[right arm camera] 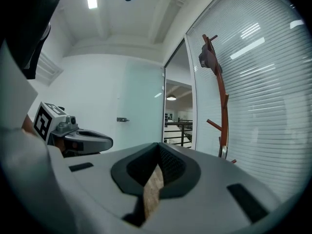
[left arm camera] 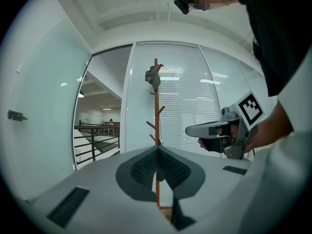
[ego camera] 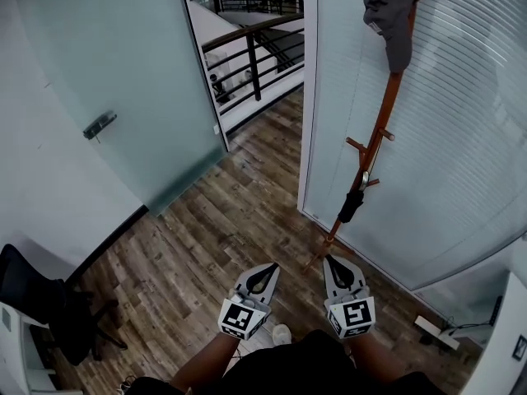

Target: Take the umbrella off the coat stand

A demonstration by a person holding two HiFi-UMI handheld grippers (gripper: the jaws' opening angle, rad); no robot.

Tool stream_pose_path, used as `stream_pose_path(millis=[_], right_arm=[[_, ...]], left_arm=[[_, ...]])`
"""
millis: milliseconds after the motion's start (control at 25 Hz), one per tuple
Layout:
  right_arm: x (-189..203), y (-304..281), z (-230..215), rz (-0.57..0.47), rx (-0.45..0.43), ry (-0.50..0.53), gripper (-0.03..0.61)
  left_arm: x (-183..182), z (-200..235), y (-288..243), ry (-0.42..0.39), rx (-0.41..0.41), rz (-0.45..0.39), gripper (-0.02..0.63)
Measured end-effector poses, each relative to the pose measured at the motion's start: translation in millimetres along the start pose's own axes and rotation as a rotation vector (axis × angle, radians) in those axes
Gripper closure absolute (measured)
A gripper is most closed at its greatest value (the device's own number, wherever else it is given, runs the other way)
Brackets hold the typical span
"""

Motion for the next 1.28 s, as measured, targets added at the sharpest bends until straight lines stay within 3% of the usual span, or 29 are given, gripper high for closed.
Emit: stream_pose_path(millis=[240, 640, 960, 1280], right_arm=[[10.1, -12.6, -8.6, 0.035, 0.025, -0.008, 0.572], [26.0, -55.9, -60.6, 0.077, 0.144, -0.06, 0.572], [30.7, -98.0, -107.0, 0.099, 0.155, -0.085, 0.572], [31.5, -119.2, -155.9, 0.082, 0.17, -0.085, 0.572]], left_arm=[[-2.3, 10.2, -18.5, 0.02, 0.022, -0.011, 0.6], [-0.9, 44.9, -81.3, 0.015, 0.08, 0.018, 0.6], [-10.3, 71.4, -149.2, -0.01, 0.122, 0.043, 0.6], [-18.1, 71.5, -215.7, -0.056, 0.168, 0.047, 0.6]])
Point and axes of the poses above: the fingertips, and each gripper's own axes: y backward along the fingers, z to its left, x out of its underside, the point moved 10 cm from there along y, backward along the fingers, and after that the axes turned 11 degrees about x, right-handed, at the moved point
